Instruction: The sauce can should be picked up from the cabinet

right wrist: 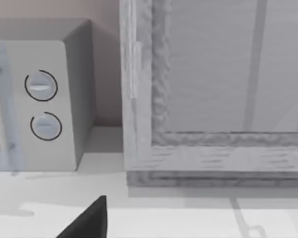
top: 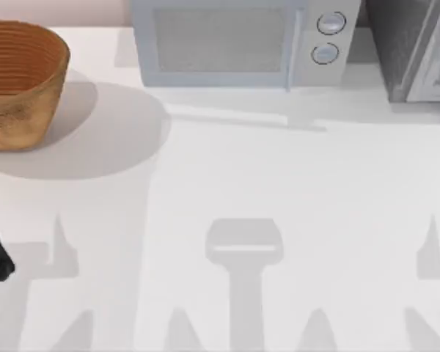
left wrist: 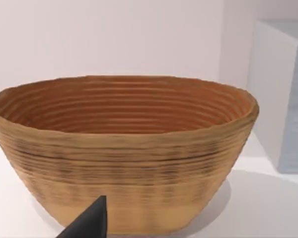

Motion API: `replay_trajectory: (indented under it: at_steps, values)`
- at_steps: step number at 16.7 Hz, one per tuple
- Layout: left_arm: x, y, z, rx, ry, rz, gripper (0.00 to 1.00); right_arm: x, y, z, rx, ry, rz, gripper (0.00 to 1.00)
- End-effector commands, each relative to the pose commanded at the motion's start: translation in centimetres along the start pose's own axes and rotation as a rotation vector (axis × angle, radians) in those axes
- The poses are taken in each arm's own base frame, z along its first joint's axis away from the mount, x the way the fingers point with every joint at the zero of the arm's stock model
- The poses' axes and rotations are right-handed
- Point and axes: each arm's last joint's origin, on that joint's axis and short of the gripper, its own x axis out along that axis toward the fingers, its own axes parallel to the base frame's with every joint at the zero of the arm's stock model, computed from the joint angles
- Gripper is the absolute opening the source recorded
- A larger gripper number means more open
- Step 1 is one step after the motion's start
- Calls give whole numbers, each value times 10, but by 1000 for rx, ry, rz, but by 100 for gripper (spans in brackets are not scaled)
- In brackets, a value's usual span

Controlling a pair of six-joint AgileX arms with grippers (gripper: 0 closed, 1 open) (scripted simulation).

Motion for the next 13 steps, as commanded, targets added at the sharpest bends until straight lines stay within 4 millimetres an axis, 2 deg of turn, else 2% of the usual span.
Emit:
replay_trajectory:
  at_steps: [3,6,9,13]
  values:
    - [0,0,0,0,0,0,100,0,0,3,0,1,0,100]
    - [0,0,0,0,0,0,100,0,1,27,1,10,1,100]
    - [0,0,0,0,0,0,100,4,3,73,1,21,0,100]
    - [0,0,0,0,0,0,100,24,8,156,0,33,-3,100]
